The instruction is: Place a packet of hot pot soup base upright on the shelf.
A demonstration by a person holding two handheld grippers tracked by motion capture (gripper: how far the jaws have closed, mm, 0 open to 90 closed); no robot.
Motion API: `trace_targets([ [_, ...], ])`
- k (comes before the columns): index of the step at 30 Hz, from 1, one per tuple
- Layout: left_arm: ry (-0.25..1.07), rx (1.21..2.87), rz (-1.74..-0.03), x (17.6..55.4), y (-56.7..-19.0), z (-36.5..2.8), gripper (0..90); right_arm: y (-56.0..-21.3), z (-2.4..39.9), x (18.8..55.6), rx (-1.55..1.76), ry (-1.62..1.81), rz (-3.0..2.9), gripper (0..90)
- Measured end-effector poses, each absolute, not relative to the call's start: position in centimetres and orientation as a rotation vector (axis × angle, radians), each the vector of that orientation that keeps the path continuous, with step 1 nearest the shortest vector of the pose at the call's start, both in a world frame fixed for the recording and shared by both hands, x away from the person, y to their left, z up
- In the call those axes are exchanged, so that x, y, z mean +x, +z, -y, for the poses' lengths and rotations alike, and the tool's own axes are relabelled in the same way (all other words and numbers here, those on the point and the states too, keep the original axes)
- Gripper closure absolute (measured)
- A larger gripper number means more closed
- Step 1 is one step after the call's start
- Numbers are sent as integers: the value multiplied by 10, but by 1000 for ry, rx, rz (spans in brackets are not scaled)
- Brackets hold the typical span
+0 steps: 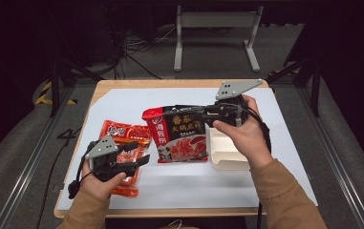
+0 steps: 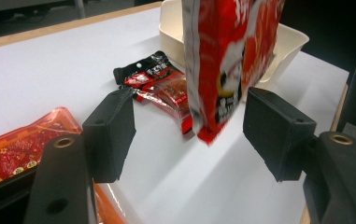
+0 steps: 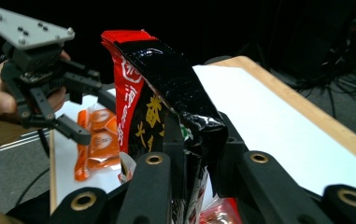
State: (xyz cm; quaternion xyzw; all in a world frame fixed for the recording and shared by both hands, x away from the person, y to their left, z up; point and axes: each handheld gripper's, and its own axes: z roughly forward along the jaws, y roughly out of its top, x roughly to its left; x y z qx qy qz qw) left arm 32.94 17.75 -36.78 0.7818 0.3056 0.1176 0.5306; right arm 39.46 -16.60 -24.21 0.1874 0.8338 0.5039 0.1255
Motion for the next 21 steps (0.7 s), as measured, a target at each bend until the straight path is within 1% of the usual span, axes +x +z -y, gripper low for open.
trace_targets([
  [3,252,1876,-744,331,-372,-177,343,-238,170,398,538,1453,-2402,782],
  [4,237,1885,-752,332,-374,-177,354,-237,171,399,536,1450,-2394,782],
  [8,220,1892,-760,334,-379,-176,357,-235,176,403,537,1438,-2367,781],
  [14,226,1917,-757,336,-384,-173,343,-232,187,411,551,1429,-2331,781],
  [18,218,1936,-761,337,-386,-172,379,-229,195,417,555,1411,-2306,781],
  [21,213,1940,-769,337,-387,-172,360,-229,200,422,569,1398,-2293,781],
])
